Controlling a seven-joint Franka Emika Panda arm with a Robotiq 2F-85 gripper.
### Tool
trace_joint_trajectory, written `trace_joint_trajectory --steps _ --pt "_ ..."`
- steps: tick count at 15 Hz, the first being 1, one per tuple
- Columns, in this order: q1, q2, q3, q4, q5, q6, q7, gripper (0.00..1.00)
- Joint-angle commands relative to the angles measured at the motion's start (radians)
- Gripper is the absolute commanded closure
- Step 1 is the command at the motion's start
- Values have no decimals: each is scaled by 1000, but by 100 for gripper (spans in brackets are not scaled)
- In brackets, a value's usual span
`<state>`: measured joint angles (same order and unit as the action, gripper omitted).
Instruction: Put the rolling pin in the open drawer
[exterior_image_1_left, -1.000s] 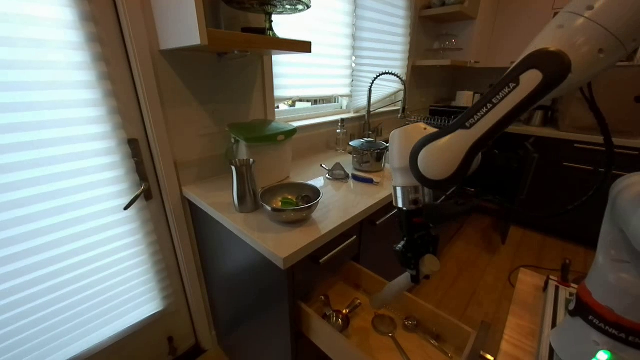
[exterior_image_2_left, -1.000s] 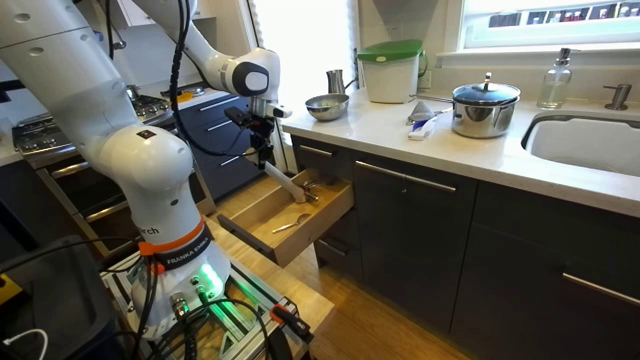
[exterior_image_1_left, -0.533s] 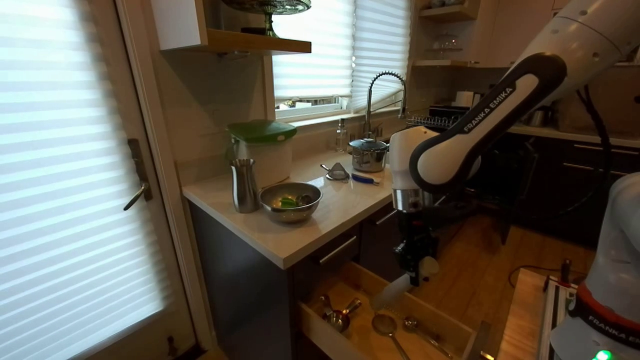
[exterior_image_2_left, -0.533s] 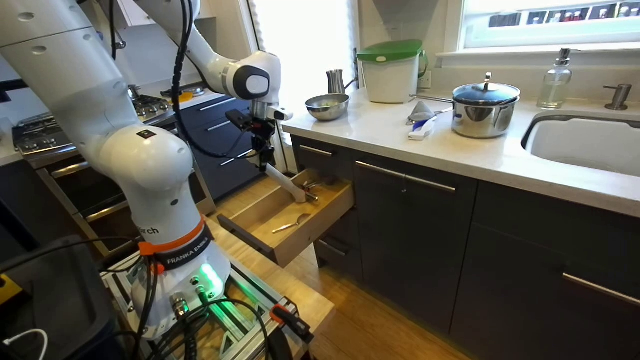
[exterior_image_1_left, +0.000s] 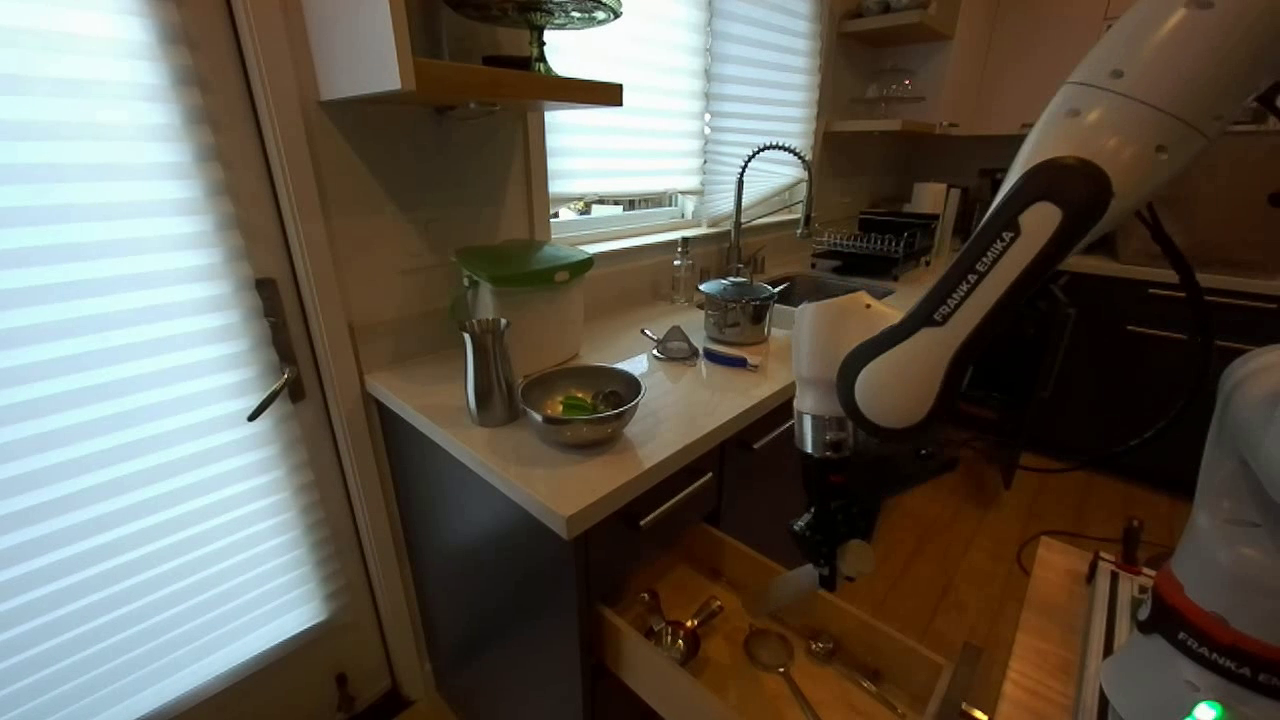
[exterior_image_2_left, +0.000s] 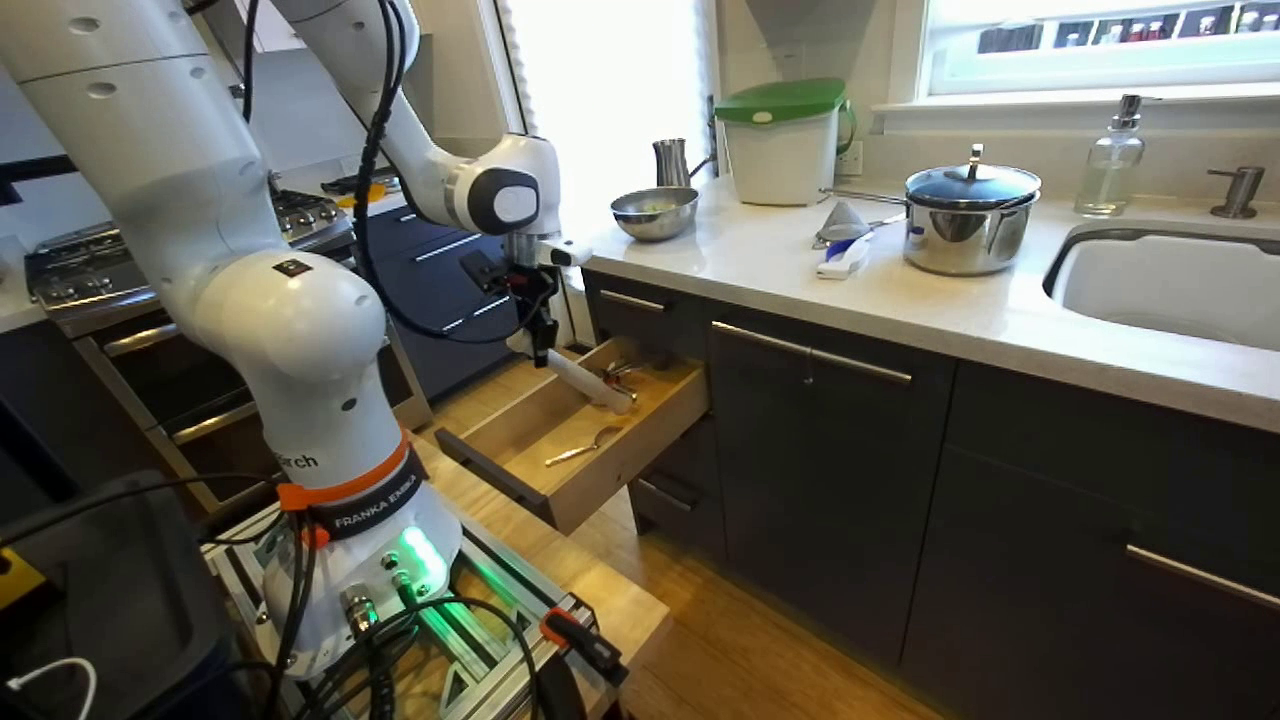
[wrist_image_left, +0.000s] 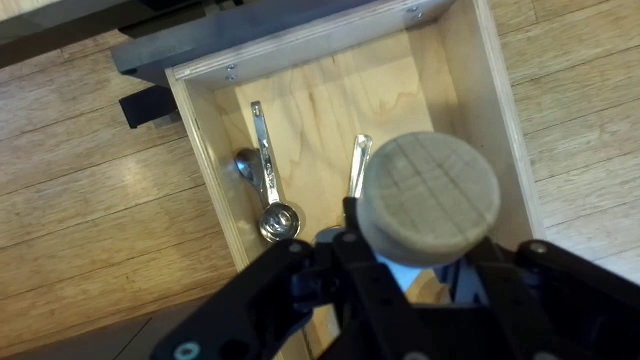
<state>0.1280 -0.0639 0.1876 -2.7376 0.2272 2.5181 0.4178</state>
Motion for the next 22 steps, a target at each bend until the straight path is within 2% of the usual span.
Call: trace_joint_trajectory --steps 1,4,7,8,9,11,12,13,17,19,22 --pt "4 60 -2 -6 -95 108 46 92" --pt "3 103 -17 -11 -176 162 49 92" --pt "2 145 -53 -8 -302 198 99 92" --pt "4 156 -60 3 -287 181 82 92" --pt "13 127 -52 -9 -249 167 63 67" --pt "13 145 -65 -4 -256 167 63 67" --pt "14 150 -66 -1 -256 167 63 92" --pt "32 154 -74 -10 -325 219 132 92" --pt "89 230 -119 14 -565 290 337 92" --pt "85 287 -119 27 -592 358 360 92" --pt "25 380 -78 35 -507 507 261 92"
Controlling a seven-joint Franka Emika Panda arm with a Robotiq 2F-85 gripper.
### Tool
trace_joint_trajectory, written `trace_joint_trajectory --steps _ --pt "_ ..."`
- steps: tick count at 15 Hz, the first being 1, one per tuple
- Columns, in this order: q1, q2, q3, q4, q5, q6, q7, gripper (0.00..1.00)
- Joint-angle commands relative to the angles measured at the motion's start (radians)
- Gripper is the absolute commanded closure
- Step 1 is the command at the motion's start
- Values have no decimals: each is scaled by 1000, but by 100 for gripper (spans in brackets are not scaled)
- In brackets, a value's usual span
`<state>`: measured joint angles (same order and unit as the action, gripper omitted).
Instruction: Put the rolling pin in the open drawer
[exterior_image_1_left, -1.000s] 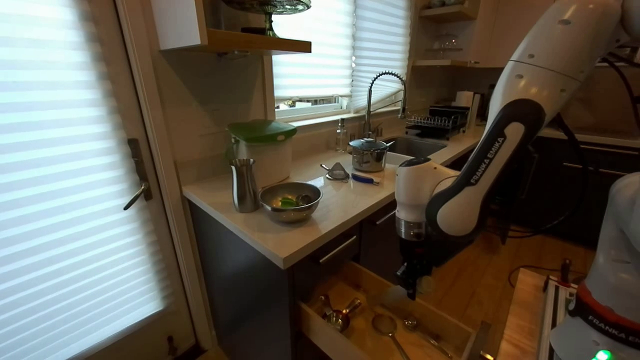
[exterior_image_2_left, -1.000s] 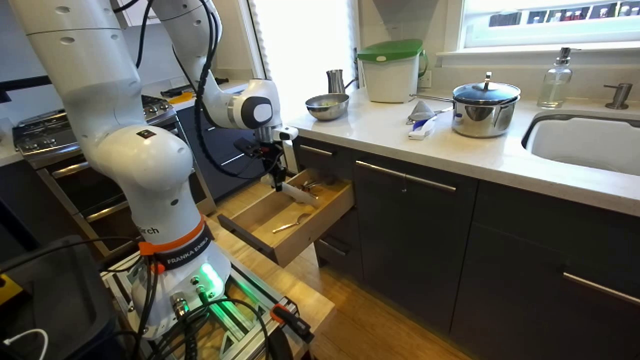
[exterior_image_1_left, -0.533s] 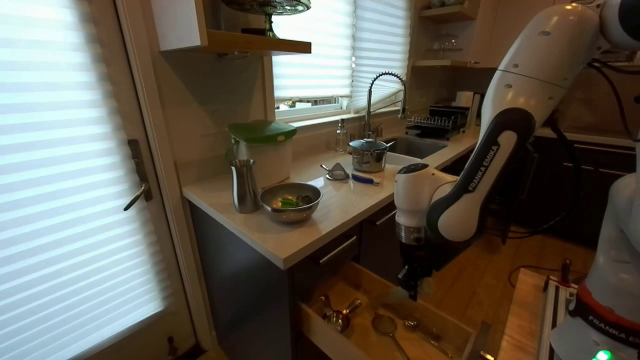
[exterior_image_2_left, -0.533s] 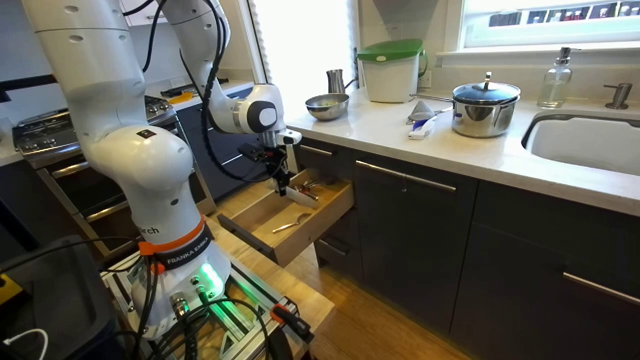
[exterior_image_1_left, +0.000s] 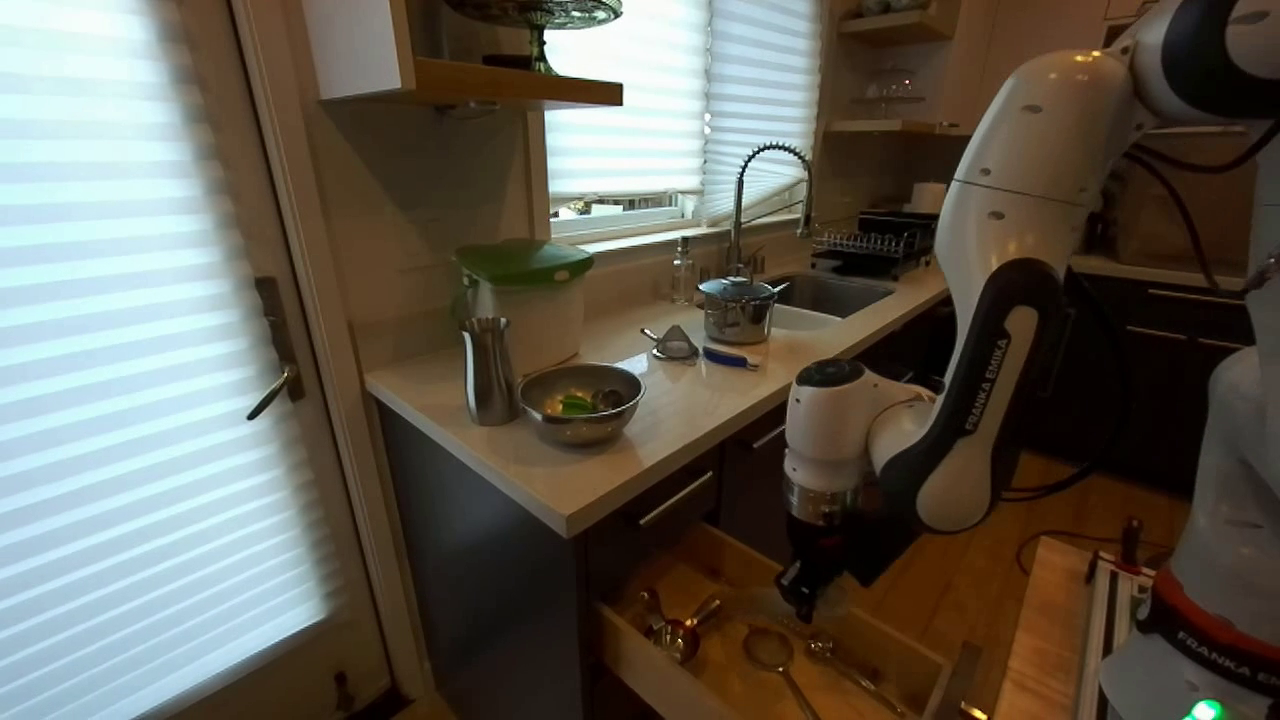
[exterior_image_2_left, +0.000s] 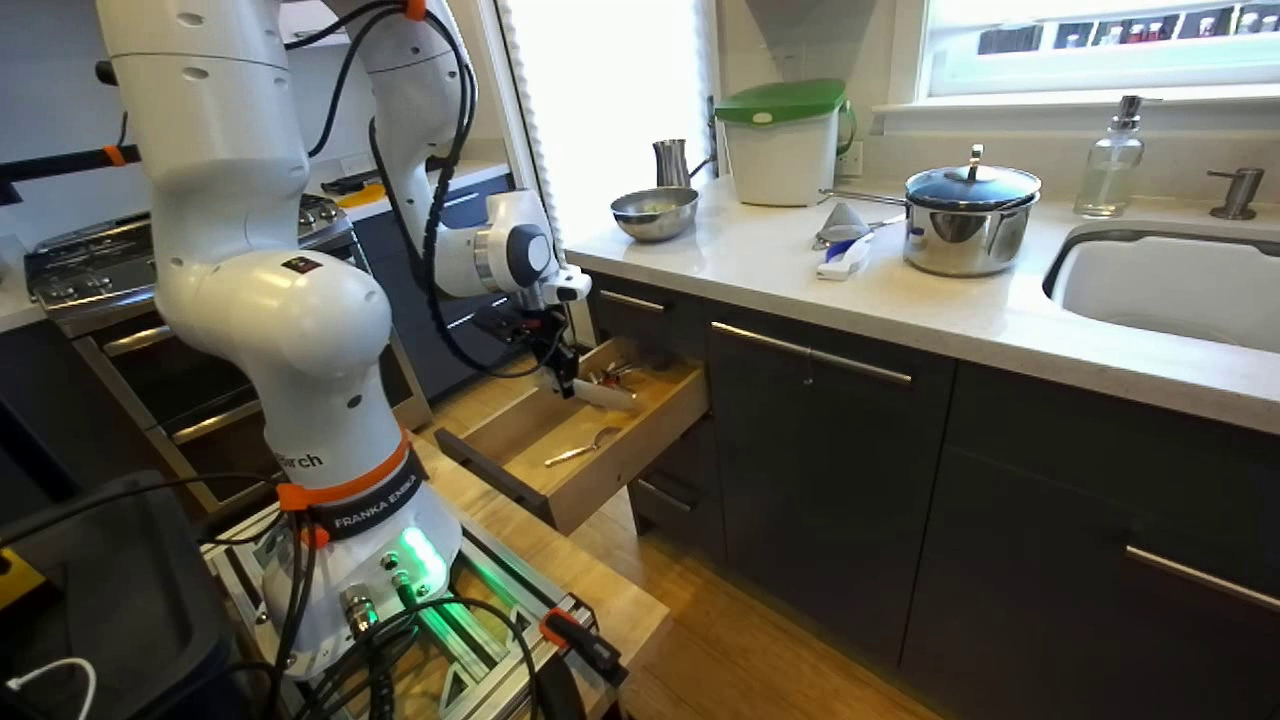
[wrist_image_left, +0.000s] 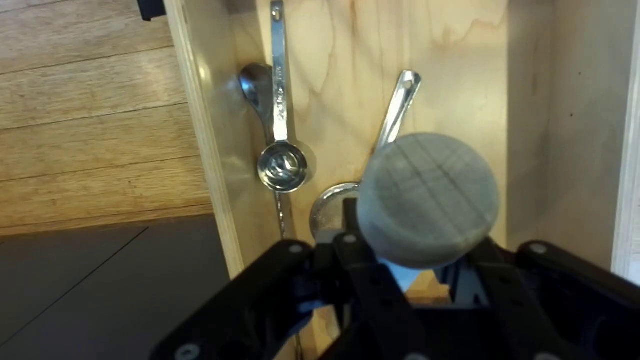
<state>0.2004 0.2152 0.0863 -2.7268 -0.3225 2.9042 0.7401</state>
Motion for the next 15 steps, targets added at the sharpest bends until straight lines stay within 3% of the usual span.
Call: trace_joint_trajectory --steps 1,2,3,4,5,6,7,9,12,13,15 --pt "-86 134 56 25 72 168 -91 92" --pt "-146 173 103 28 103 203 -128 92" --pt "-140 200 108 29 218 224 -228 77" --pt "-225 243 190 40 278 238 -299 46" --pt "-280 273 244 55 327 224 -359 41" --pt "-327 296 288 67 357 211 -410 45" --pt "-352 316 313 83 379 189 -449 73" --pt "-366 333 325 105 409 146 -499 73" --pt "-340 296 318 110 448 95 -531 95" --pt "-327 249 324 94 462 67 -530 66" --pt "-291 123 350 49 484 -37 -527 60"
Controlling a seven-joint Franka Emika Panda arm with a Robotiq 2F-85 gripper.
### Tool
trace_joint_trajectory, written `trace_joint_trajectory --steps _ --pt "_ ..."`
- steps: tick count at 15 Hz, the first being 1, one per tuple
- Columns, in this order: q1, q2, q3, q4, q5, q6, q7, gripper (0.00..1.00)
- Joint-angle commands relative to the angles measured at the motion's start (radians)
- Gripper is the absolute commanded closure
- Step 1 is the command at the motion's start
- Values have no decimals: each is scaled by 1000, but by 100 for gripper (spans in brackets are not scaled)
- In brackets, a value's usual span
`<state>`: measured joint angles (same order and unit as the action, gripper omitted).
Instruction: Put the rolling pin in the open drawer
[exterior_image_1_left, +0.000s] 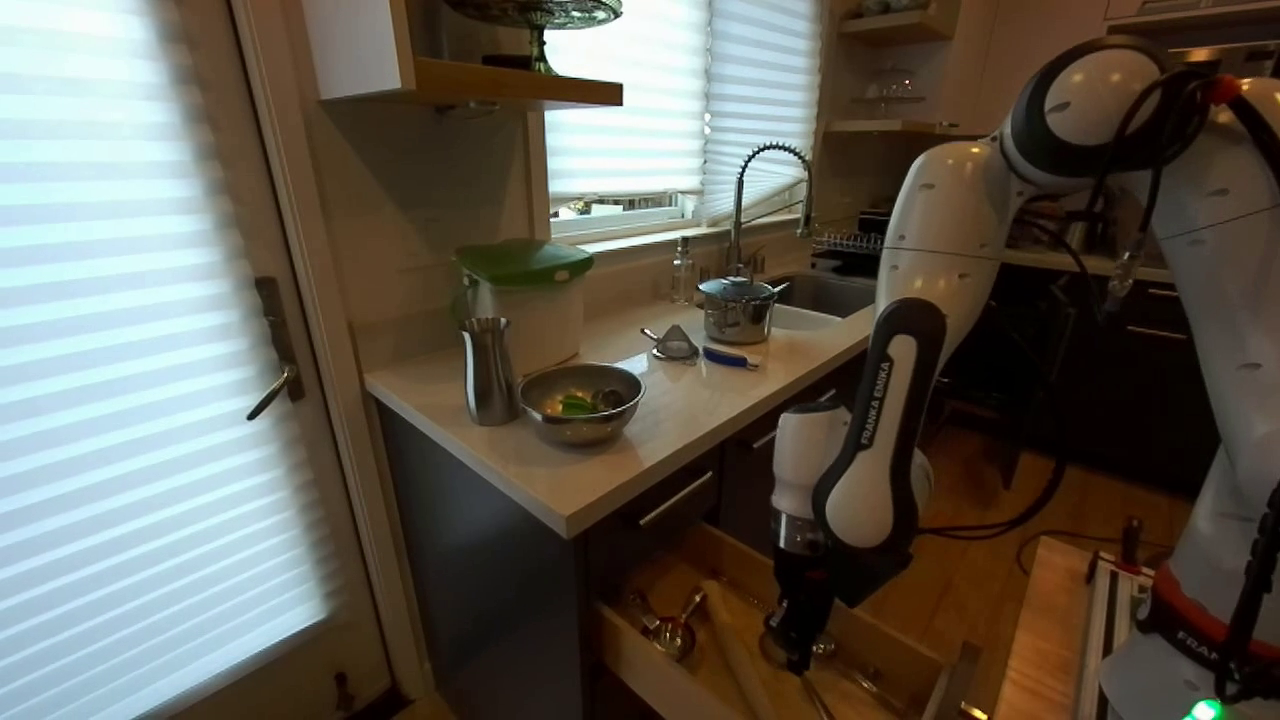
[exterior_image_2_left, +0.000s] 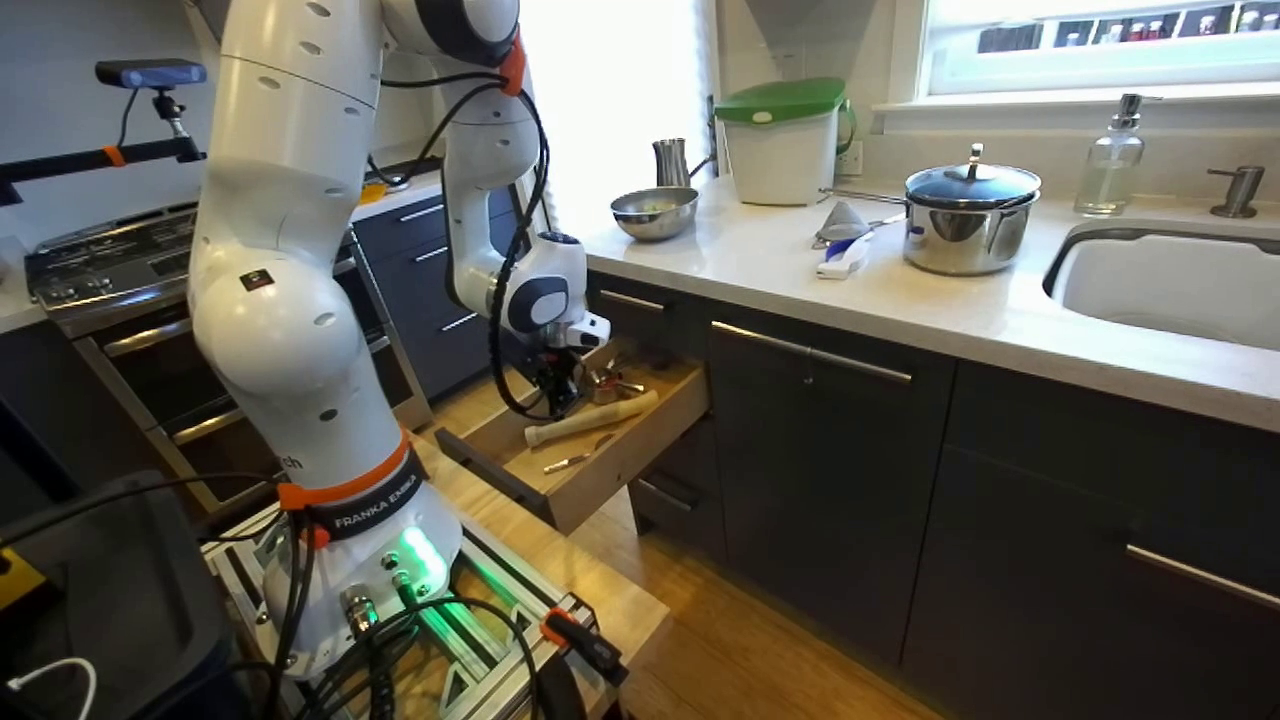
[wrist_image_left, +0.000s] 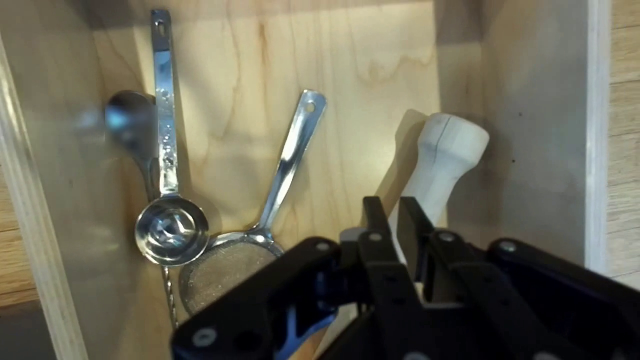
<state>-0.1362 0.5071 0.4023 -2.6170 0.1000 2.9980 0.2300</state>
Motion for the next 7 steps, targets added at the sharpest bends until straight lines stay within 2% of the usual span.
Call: trace_joint_trajectory --steps 1,3,5,6,7 --pt "47 -231 64 -84 0 -200 27 56" --pt "47 -326 138 -101 -2 -318 3 40" --pt "63 -441 220 -123 17 -370 -14 25" --pt "177 -481 165 -106 97 -400 -88 18" --pt "184 -361 88 -68 62 -350 -48 34"
